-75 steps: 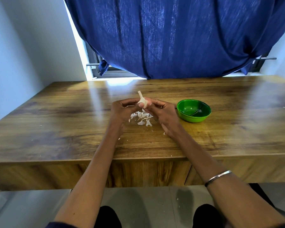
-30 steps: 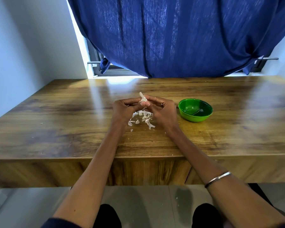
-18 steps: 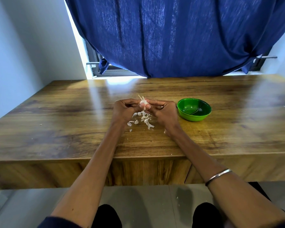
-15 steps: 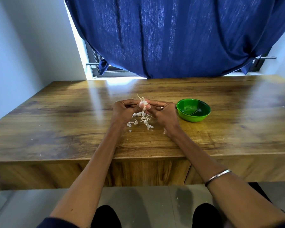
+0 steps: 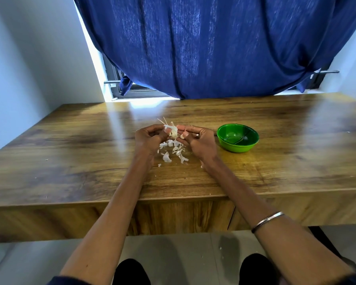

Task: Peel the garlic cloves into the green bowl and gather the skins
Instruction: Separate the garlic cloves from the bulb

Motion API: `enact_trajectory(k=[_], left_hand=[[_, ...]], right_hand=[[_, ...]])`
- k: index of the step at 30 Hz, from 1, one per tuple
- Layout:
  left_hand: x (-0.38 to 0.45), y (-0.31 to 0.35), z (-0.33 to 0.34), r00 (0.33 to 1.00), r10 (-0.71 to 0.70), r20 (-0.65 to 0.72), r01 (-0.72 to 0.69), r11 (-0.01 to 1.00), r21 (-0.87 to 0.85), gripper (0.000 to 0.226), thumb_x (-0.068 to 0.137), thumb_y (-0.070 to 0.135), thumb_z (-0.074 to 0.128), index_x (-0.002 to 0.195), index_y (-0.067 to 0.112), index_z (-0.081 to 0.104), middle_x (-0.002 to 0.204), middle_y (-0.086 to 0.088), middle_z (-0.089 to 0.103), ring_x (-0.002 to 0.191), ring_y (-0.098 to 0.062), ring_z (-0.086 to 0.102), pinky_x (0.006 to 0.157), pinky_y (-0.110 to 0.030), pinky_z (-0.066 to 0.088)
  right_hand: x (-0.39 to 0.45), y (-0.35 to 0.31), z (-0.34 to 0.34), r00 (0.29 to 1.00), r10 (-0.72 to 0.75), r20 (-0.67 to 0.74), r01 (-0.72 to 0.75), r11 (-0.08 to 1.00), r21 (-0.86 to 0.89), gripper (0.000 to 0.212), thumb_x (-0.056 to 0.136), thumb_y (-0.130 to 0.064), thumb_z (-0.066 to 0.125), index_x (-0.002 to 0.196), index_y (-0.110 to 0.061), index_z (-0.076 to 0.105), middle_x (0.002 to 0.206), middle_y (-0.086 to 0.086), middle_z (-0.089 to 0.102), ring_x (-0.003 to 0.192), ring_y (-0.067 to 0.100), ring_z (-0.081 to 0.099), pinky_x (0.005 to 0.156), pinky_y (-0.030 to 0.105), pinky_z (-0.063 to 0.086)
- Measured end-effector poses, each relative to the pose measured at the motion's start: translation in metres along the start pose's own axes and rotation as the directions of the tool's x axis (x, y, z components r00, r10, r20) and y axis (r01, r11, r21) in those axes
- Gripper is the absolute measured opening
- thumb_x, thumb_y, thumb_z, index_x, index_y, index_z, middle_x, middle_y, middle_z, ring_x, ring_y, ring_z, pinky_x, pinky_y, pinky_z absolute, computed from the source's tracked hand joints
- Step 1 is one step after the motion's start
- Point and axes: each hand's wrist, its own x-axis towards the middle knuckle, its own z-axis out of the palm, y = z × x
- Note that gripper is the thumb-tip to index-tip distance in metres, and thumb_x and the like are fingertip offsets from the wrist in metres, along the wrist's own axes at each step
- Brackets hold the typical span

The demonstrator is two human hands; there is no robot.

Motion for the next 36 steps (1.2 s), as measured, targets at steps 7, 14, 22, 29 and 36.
enact_trajectory(k=[7, 14, 22, 29, 36], left_hand=[[0.000, 0.003, -0.002, 0.998, -0.047, -0.046, 0.043, 0.995, -0.086, 0.005, 0.087, 0.004, 0.077, 0.088, 0.009, 0.077, 0.086, -0.012, 0.078, 0.082, -0.027, 0.074, 0.084, -0.046, 0.062], [0.001, 0.002, -0.001, 0.998, -0.011, -0.057, 0.008, 0.999, -0.046, 0.007, 0.088, 0.004, 0.077, 0.087, 0.011, 0.076, 0.080, -0.006, 0.078, 0.076, -0.020, 0.074, 0.073, -0.031, 0.060], [0.000, -0.002, 0.000, 0.989, 0.144, 0.022, -0.146, 0.972, 0.183, 0.006, 0.088, 0.008, 0.079, 0.085, 0.013, 0.078, 0.078, -0.003, 0.077, 0.073, -0.013, 0.073, 0.065, -0.022, 0.056], [-0.002, 0.002, 0.000, 0.998, 0.003, 0.061, -0.005, 0.999, 0.037, 0.010, 0.089, 0.000, 0.075, 0.081, 0.007, 0.077, 0.077, -0.010, 0.076, 0.073, -0.024, 0.074, 0.076, -0.039, 0.060], [-0.001, 0.002, -0.003, 0.999, 0.045, 0.029, -0.045, 0.999, 0.005, 0.012, 0.090, 0.003, 0.074, 0.081, 0.011, 0.077, 0.073, -0.005, 0.076, 0.065, -0.018, 0.070, 0.073, -0.037, 0.061]], right_hand=[[-0.001, 0.006, 0.002, 0.972, -0.235, 0.007, 0.217, 0.885, -0.413, 0.028, 0.090, 0.000, 0.070, 0.113, -0.014, 0.075, 0.111, -0.002, 0.076, 0.095, 0.002, 0.071, 0.082, 0.019, 0.059], [0.000, 0.006, 0.004, 0.965, -0.260, -0.046, 0.221, 0.891, -0.396, 0.025, 0.095, 0.000, 0.063, 0.109, -0.015, 0.076, 0.104, -0.007, 0.076, 0.093, 0.001, 0.071, 0.085, 0.029, 0.061], [-0.008, -0.002, 0.007, 0.966, -0.258, 0.023, 0.254, 0.928, -0.274, 0.035, 0.086, -0.021, 0.079, 0.119, -0.012, 0.072, 0.105, -0.004, 0.076, 0.095, 0.003, 0.073, 0.083, 0.028, 0.062], [-0.007, -0.003, 0.005, 0.985, -0.164, 0.062, 0.174, 0.962, -0.212, 0.026, 0.093, -0.006, 0.070, 0.119, -0.009, 0.073, 0.103, 0.004, 0.078, 0.091, 0.010, 0.075, 0.076, 0.021, 0.059], [-0.006, -0.009, 0.004, 1.000, -0.011, 0.029, 0.011, 1.000, 0.004, 0.027, 0.101, 0.000, 0.053, 0.116, -0.015, 0.070, 0.107, 0.008, 0.076, 0.091, 0.014, 0.076, 0.075, 0.027, 0.062]])
